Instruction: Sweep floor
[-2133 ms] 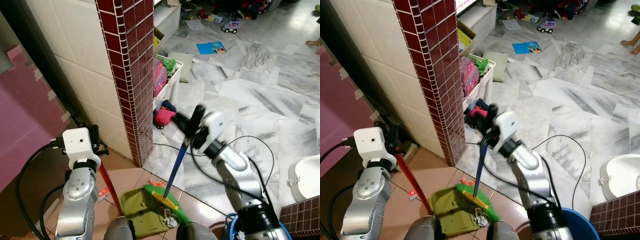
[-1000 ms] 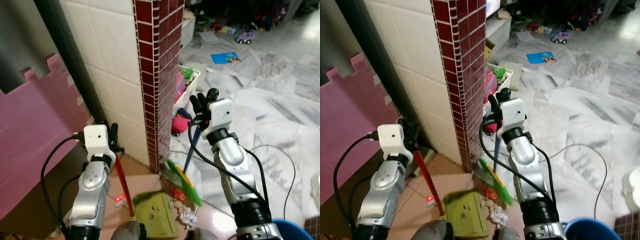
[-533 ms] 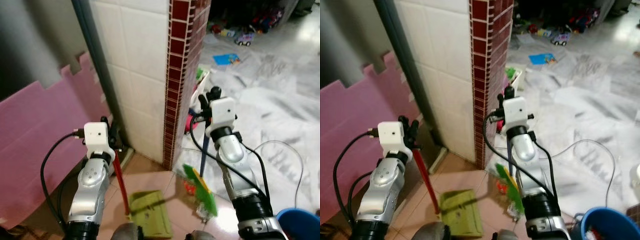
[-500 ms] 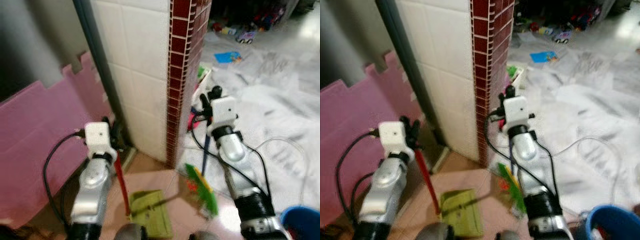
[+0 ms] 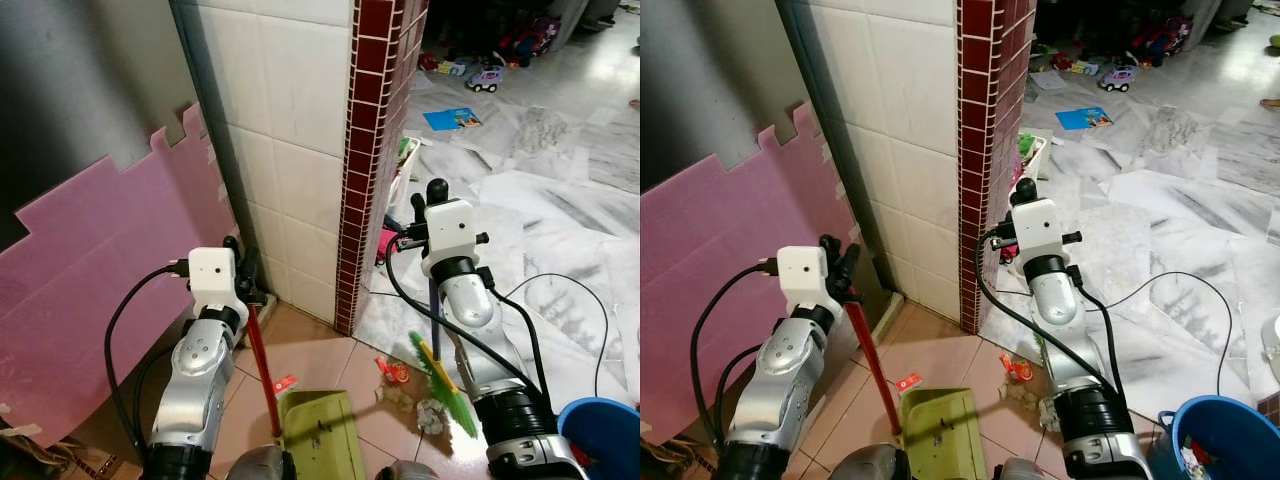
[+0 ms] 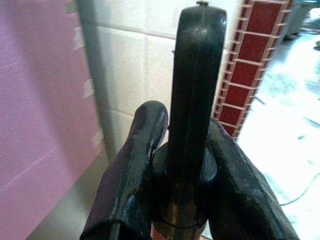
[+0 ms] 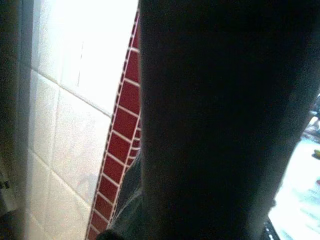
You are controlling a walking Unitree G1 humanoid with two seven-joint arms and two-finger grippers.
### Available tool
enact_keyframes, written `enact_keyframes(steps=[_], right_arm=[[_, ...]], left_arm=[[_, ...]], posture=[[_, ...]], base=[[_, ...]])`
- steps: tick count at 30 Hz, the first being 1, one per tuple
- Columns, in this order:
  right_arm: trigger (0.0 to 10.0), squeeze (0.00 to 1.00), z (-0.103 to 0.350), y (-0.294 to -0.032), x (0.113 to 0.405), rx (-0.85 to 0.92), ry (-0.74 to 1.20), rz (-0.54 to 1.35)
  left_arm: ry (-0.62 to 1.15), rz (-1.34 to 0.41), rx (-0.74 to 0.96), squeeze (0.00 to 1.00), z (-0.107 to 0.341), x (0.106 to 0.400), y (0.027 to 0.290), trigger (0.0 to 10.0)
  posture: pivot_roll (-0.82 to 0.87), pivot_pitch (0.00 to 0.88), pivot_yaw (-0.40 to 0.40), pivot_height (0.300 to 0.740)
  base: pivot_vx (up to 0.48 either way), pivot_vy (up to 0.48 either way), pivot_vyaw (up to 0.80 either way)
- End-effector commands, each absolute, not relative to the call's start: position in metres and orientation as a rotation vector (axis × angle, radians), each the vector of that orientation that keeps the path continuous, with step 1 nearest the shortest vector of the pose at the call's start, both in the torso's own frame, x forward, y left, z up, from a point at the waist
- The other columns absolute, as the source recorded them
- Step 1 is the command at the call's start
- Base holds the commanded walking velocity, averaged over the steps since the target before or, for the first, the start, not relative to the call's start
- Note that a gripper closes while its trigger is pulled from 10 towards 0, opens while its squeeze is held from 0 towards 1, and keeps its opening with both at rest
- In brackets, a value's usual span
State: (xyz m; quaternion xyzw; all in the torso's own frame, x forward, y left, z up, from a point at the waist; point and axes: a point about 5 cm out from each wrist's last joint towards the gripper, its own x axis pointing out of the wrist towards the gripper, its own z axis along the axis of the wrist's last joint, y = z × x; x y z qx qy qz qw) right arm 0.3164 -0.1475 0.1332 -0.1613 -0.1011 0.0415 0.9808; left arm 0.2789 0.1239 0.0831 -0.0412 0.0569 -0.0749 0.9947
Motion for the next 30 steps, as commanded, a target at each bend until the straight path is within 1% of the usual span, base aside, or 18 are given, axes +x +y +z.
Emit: enact_keyframes(steps=[1, 3, 6, 9, 11, 13, 18, 19, 20, 22, 24, 30], right_arm=[[10.0, 0.00, 0.152, -0.148, 0.324, -0.451, -0.300, 0.078], [10.0, 0.00, 0.148, -0.152, 0.325, -0.456, -0.272, 0.056], [10.0, 0.00, 0.132, -0.153, 0.326, -0.460, -0.175, 0.065], [10.0, 0.00, 0.121, -0.150, 0.324, -0.401, -0.102, 0.085], [10.0, 0.00, 0.113, -0.144, 0.321, -0.346, -0.060, 0.115], [10.0, 0.00, 0.113, -0.144, 0.321, -0.346, -0.060, 0.115], [10.0, 0.00, 0.103, -0.126, 0.318, -0.239, 0.004, 0.228], [10.0, 0.00, 0.103, -0.125, 0.318, -0.235, 0.007, 0.238], [10.0, 0.00, 0.105, -0.120, 0.316, -0.168, 0.004, 0.280], [10.0, 0.00, 0.107, -0.117, 0.316, -0.137, 0.003, 0.305], [10.0, 0.00, 0.109, -0.116, 0.316, -0.138, 0.005, 0.333], [10.0, 0.00, 0.127, -0.120, 0.321, 0.004, 0.000, 0.400]], left_arm=[[0.147, -0.188, -0.086, 0.00, 0.079, 0.283, 0.119, 10.0], [0.167, -0.206, -0.076, 0.00, 0.076, 0.284, 0.117, 10.0], [0.185, -0.225, -0.057, 0.00, 0.072, 0.285, 0.113, 10.0], [0.187, -0.235, -0.060, 0.00, 0.072, 0.285, 0.110, 10.0], [0.191, -0.246, -0.057, 0.00, 0.071, 0.284, 0.108, 10.0], [0.191, -0.246, -0.057, 0.00, 0.071, 0.284, 0.108, 10.0], [0.194, -0.254, -0.044, 0.00, 0.069, 0.286, 0.105, 10.0], [0.194, -0.254, -0.043, 0.00, 0.069, 0.286, 0.105, 10.0], [0.193, -0.254, -0.042, 0.00, 0.069, 0.287, 0.104, 10.0], [0.192, -0.254, -0.041, 0.00, 0.069, 0.287, 0.104, 10.0], [0.192, -0.251, -0.041, 0.00, 0.069, 0.287, 0.104, 10.0], [0.197, -0.247, -0.038, 0.00, 0.067, 0.287, 0.103, 10.0]], posture=[[-0.02, 0.000, 0.052, 0.740], [-0.02, 0.000, 0.052, 0.740], [-0.02, 0.000, 0.049, 0.740], [-0.03, 0.000, 0.051, 0.740], [-0.03, 0.000, 0.054, 0.740], [-0.03, 0.000, 0.054, 0.740], [-0.03, 0.000, 0.057, 0.740], [-0.03, 0.000, 0.057, 0.740], [-0.03, 0.000, 0.056, 0.740], [-0.03, 0.000, 0.054, 0.740], [-0.03, 0.000, 0.053, 0.740], [-0.04, 0.000, 0.052, 0.740]], base=[[0.000, 0.000, 0.00], [0.000, 0.000, 0.00], [0.000, 0.000, 0.00], [0.000, 0.000, 0.00], [0.000, 0.000, 0.00], [0.000, 0.000, 0.00], [0.000, 0.000, 0.00], [0.000, 0.000, 0.00], [0.000, 0.000, 0.00], [0.000, 0.000, 0.00], [0.000, 0.000, 0.00], [0.000, 0.000, 0.00]])
